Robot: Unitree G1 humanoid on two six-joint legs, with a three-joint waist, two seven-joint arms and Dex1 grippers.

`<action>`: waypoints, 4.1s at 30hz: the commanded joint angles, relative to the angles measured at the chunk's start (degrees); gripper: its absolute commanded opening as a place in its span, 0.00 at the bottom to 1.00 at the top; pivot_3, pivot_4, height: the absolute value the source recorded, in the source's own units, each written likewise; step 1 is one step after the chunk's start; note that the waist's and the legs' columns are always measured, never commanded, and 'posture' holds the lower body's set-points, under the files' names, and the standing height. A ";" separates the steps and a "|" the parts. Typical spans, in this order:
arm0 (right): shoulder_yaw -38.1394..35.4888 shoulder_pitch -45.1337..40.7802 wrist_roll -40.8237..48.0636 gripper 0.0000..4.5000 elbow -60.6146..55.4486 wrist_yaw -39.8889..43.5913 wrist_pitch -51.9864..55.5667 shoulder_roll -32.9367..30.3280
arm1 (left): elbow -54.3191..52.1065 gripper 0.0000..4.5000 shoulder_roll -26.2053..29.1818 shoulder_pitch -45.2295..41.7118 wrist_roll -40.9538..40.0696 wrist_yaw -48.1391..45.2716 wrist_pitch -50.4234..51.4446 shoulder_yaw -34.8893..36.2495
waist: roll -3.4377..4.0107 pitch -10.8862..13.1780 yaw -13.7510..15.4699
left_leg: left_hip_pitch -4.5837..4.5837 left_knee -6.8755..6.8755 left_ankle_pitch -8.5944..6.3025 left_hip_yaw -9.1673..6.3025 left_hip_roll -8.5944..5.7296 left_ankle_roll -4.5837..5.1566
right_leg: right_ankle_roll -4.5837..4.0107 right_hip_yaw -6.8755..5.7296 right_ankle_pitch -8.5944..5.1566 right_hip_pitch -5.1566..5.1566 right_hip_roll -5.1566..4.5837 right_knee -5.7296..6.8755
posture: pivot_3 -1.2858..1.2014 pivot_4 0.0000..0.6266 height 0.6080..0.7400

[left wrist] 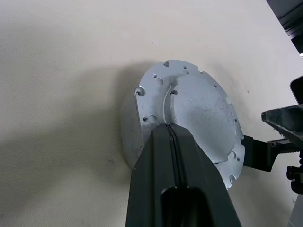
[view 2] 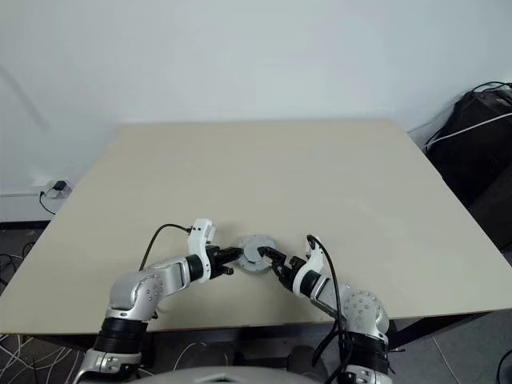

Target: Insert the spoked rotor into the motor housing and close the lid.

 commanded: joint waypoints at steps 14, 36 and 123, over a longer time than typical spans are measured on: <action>5.67 -1.88 6.43 1.00 -3.91 -3.11 -1.06 5.64 | 1.22 0.00 -0.80 0.69 0.88 0.00 1.31 -1.78 | 0.04 0.04 -0.07 | -0.17 -0.04 0.00 0.00 0.01 0.00 | 0.04 0.00 0.03 -0.21 0.01 0.00 | 0.52 0.00 1.00; 6.34 -1.02 5.43 0.27 -5.02 -3.69 0.26 3.63 | 1.50 0.00 -1.61 0.66 1.59 -0.44 0.93 -1.08 | 0.06 0.14 -0.10 | -0.19 -0.13 0.00 0.00 0.03 0.00 | 0.03 0.01 0.03 -0.29 0.02 0.00 | 0.52 0.00 1.00; 14.66 1.75 33.91 0.27 -12.47 -12.51 -6.29 -3.85 | -7.80 1.00 -15.41 25.30 -56.92 5.75 -13.91 10.80 | 0.04 0.44 -0.51 | -1.10 0.33 0.25 0.08 -0.03 0.46 | -0.37 0.01 0.24 -0.92 0.23 0.07 | 0.52 0.00 1.00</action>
